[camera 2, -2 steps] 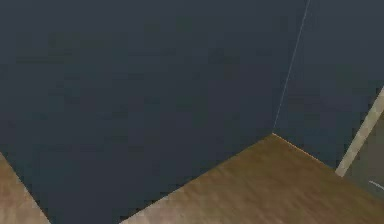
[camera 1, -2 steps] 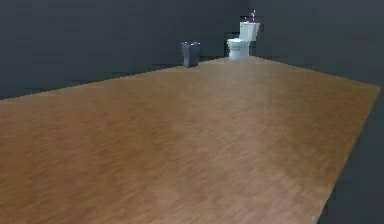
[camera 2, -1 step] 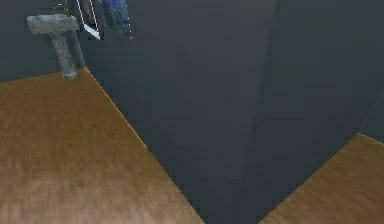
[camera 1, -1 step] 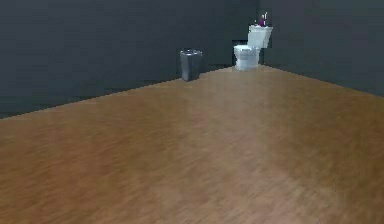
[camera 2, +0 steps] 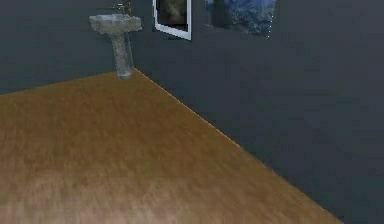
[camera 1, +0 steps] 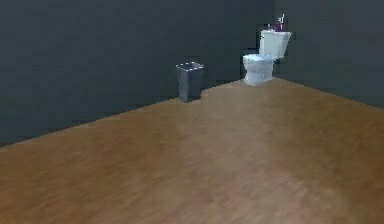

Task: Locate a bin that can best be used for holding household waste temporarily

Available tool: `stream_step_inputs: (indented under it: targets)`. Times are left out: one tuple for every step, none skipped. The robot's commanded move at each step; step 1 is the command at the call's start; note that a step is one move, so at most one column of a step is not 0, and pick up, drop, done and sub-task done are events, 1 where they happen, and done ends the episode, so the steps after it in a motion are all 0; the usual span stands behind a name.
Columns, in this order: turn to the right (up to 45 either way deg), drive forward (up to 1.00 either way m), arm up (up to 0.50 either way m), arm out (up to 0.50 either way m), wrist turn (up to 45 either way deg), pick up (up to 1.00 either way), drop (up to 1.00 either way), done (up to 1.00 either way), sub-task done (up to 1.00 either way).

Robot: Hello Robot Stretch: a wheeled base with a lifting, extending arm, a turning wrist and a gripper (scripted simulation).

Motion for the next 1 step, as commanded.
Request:
stream_step_inputs:
  targets:
    - [0.0, 1.0, 0.0, 0.0, 0.0, 0.0, 0.0, 0.0, 0.0]
